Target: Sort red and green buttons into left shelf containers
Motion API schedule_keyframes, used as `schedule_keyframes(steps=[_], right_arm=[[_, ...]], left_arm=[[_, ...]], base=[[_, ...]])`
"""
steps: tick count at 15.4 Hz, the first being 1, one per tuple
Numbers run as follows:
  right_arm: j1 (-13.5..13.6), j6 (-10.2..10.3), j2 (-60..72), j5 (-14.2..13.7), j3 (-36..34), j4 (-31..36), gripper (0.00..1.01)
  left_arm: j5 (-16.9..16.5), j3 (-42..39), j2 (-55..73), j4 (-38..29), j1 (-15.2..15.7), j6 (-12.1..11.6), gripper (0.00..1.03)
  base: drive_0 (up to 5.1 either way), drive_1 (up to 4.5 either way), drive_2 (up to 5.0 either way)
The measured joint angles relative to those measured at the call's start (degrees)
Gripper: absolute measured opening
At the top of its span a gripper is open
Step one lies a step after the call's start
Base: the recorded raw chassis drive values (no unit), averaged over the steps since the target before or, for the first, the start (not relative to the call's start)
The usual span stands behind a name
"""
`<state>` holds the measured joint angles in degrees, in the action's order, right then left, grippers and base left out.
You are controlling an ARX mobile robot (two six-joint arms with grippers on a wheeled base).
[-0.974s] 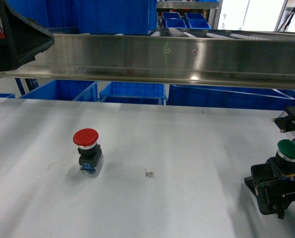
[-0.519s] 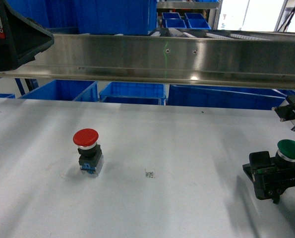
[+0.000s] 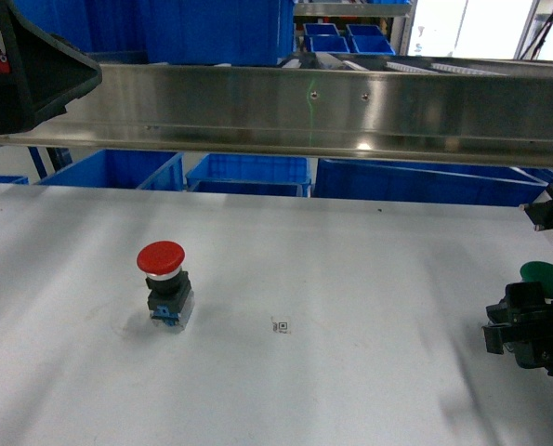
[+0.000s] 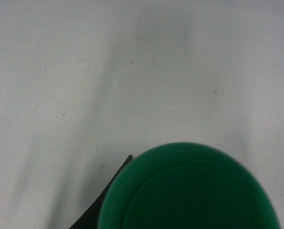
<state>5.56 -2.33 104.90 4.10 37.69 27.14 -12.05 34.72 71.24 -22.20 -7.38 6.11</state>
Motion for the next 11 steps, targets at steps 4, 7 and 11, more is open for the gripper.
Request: schedule_keyframes(steps=[4, 7, 11], right_arm=[[-0.4, 0.0, 0.0, 0.3, -0.8, 1.7, 0.27], [-1.8, 0.4, -0.7, 0.2, -2.9, 4.7, 0.27], [-4.7, 0.1, -11.4, 0.9, -7.8, 6.3, 0.27]], left_arm=[[0.0, 0.0, 0.0, 0.0, 0.0, 0.0, 0.98], [0.0, 0.0, 0.0, 0.0, 0.0, 0.0, 0.98], [0.0, 0.0, 0.0, 0.0, 0.0, 0.0, 0.98]], base=[[0.0, 0.0, 0.0], [0.0, 0.0, 0.0], [0.0, 0.0, 0.0]])
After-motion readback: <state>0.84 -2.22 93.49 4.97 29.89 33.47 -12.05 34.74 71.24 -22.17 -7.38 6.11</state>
